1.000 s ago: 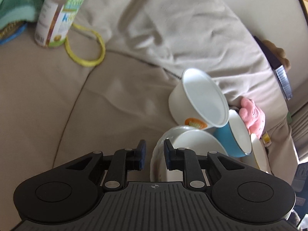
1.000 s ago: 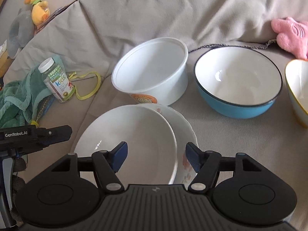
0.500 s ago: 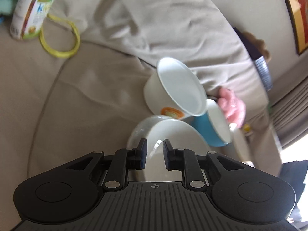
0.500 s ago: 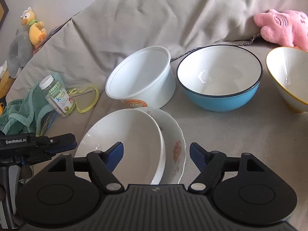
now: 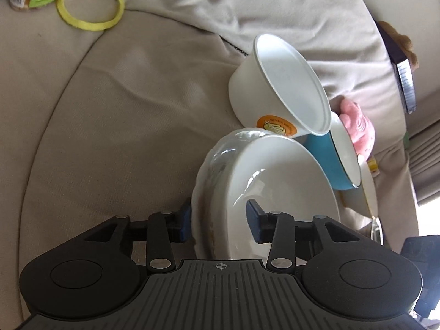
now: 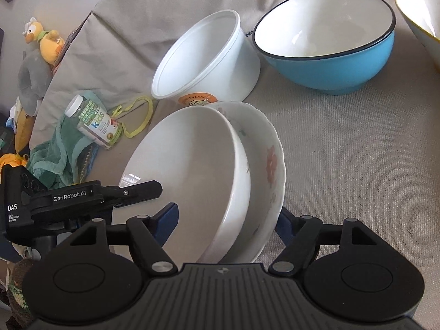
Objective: Organize plates and bowls
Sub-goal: 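Carry the white bowl with the left gripper and stack it onto the floral plate, then release the white bowl and grasp the steel bowl rim with the left gripper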
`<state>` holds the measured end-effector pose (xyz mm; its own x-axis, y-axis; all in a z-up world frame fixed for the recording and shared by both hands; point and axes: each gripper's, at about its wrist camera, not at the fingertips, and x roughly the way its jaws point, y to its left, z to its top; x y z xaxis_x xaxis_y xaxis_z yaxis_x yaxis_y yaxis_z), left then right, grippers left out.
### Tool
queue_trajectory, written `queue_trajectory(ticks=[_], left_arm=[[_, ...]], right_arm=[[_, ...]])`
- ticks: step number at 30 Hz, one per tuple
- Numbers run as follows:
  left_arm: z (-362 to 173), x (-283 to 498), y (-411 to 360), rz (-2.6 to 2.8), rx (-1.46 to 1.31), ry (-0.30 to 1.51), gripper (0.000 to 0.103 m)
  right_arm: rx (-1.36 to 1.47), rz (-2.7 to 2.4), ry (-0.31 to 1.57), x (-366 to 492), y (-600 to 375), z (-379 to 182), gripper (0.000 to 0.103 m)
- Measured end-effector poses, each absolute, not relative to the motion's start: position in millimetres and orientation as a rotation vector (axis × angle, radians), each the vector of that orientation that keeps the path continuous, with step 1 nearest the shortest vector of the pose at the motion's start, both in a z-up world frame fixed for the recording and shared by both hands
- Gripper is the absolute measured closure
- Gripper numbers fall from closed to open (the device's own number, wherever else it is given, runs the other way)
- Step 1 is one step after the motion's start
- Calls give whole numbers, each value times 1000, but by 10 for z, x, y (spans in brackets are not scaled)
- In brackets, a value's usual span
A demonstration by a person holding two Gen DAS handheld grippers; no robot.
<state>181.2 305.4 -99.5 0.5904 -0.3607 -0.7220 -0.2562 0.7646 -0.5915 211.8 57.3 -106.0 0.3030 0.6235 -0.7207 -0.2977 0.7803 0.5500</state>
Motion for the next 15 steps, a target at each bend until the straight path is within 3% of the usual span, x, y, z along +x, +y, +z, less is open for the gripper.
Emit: queue_trajectory(ticks=[5,15], left_arm=[[-954,1832,2936,-72,-719,984,44],[-864,1956,2486,-122,-594,1013,46]], right_arm=[[349,638,1106,2104,475,-1027,30],[373,556,1055,2086,62,-1001,30]])
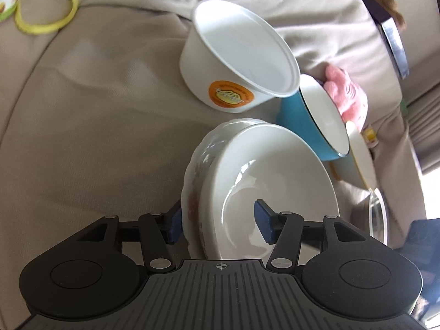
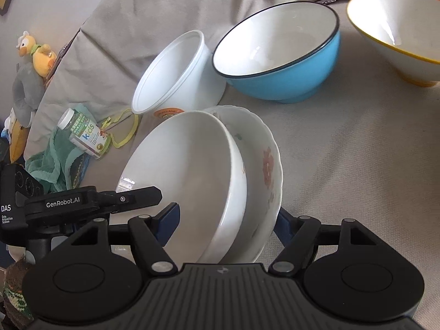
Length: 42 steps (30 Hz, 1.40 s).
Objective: Organize plates and bowls
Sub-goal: 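Release the white bowl and grasp the steel bowl rim with the left gripper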
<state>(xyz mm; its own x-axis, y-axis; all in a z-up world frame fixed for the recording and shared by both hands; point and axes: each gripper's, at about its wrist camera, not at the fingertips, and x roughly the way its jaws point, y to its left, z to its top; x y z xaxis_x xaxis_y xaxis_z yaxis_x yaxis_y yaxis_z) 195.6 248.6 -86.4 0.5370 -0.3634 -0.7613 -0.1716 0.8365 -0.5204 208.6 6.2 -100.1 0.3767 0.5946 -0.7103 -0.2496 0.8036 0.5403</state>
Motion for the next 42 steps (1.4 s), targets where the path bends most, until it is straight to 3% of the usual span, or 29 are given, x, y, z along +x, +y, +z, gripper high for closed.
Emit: queue_trajectory(ticks=[5,13,17,23,32,37,40,41,42], left_arm=[[-454,1780,2275,45,-360,919,49],[65,1800,1365,-80,-360,754,49],[1,2040,545,-255,-379,804,49],[-338,2376,-481,-334,-327,916,49],[-669,2650,-863,-234,-297,974,49],[-814,2717,-963,-234,-305,1015,49],[-901,2758,-1038,-246,-313,1039,49],[-928,2774,-1070,-249,-310,1047,54],[-950,2784,-1095,-252,-308,1055,56]], right_arm=[[273,486,922,1965,-268,-666,27],[181,345,671,1689,-1460,-214,15],[141,167,652,1699,-2083,-253,6],[83,-46,685,1799,-2785,-488,5],[226,59,715,1938,-3033,-890,3],[326,99,762,2155,-3019,-1059,17],[372,133,820,2266,-2998,-1183,35],[386,147,837,2277,-2994,-1217,45],[384,153,834,2261,-2983,-1217,47]])
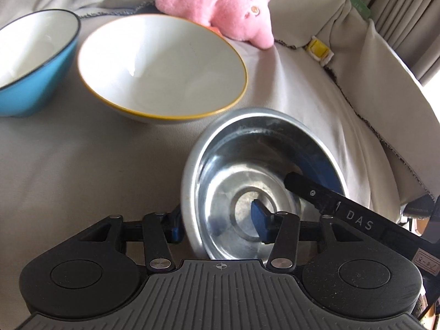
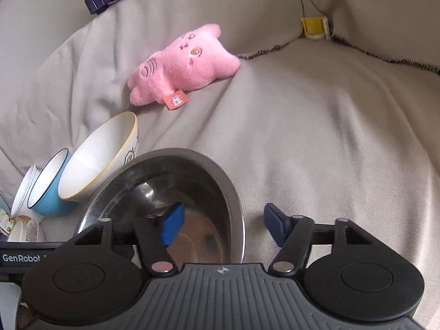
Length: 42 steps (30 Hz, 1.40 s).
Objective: Organize plates and bowls
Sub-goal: 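Release the white bowl and grasp the steel bowl rim with the left gripper, then carry the steel bowl with the left gripper and lower it into the white bowl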
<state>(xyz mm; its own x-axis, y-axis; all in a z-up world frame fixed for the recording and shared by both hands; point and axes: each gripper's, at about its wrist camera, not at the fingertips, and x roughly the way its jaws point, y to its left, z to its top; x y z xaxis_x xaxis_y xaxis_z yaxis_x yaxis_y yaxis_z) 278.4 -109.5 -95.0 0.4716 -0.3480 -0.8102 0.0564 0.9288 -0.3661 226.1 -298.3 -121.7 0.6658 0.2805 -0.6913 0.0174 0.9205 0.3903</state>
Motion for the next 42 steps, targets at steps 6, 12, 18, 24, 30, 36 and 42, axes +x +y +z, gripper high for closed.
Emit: queue_trajectory(ticks=[6,12,18,24,30,36,42], left_arm=[[-959,2755,-1143,-260,-279,1089,61],[-819,2508,-933,-290,-294,1085,61],[-486,2075,-534,-321,-295,1051,61],[-164,1700,131,-316,-348,954,61],[-33,1572,889,-308,-370,907,61],[-92,1514,1693,-200,-467,854,60],[-254,1511,2114,-136,-491,861,60]], right_arm=[[383,203,855,2113,-2874,-1116,63],[344,221,839,1828,-2658,-883,61],[301,256,799,1552,-2258,-459,58],[225,314,751,1372,-1606,-22,55],[139,365,757,1417,-805,125,52],[90,449,831,1606,-5,25,48],[36,482,877,1768,514,-172,48]])
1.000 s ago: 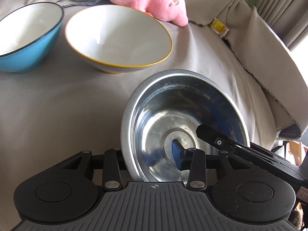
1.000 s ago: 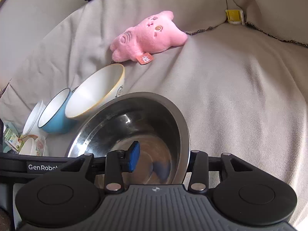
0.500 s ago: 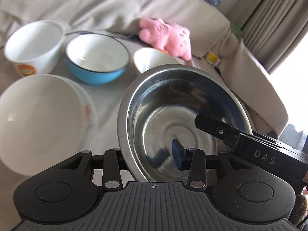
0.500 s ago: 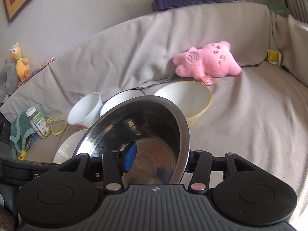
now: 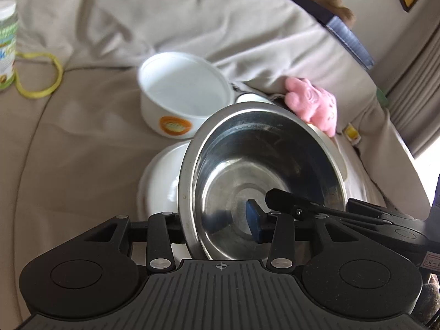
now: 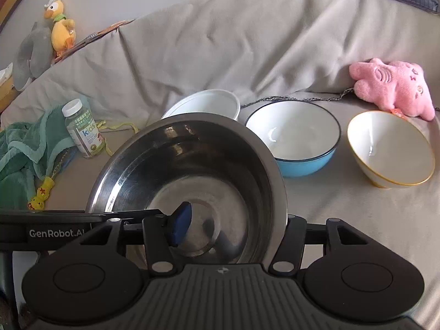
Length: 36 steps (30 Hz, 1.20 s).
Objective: Organize plates and bowls
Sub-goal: 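Carry the steel bowl with the left gripper and lower it into the white bowl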
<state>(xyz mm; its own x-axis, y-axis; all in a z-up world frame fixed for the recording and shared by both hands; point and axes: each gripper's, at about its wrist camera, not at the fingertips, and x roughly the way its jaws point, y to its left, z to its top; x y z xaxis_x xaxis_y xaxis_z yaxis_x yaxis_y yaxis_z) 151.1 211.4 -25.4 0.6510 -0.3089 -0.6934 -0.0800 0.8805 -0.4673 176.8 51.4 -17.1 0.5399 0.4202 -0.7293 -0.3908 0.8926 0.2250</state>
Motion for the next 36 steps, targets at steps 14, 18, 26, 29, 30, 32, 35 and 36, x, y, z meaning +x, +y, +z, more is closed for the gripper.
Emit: queue_trajectory(ticks=[14,18,26,29,30,32,35,36], left_arm=[[-511,1650,2321,-99,-524,917,66],[-538,1654,2397,-101,-558,915,70],[-390,1523,2475,-76,-546,873,71],[-363,1479,2518,-36,-532,869,71],[-359,1465,2541,-29,-537,868,71],[-363,1449,2579,-22,-540,873,71],[-427,1475,2593,-14,-536,909,73],[-466,1491,2588,-20,-540,927,73]], right_arm=[[90,492,1027,2033,528,-525,51],[106,494,1027,2036,506,-502,51],[113,518,981,1947,444,-462,47],[99,522,959,1888,428,-412,45],[94,526,949,1864,419,-386,43],[86,518,942,1814,396,-357,32],[89,491,990,1791,357,-442,29],[110,495,1027,1799,340,-508,31]])
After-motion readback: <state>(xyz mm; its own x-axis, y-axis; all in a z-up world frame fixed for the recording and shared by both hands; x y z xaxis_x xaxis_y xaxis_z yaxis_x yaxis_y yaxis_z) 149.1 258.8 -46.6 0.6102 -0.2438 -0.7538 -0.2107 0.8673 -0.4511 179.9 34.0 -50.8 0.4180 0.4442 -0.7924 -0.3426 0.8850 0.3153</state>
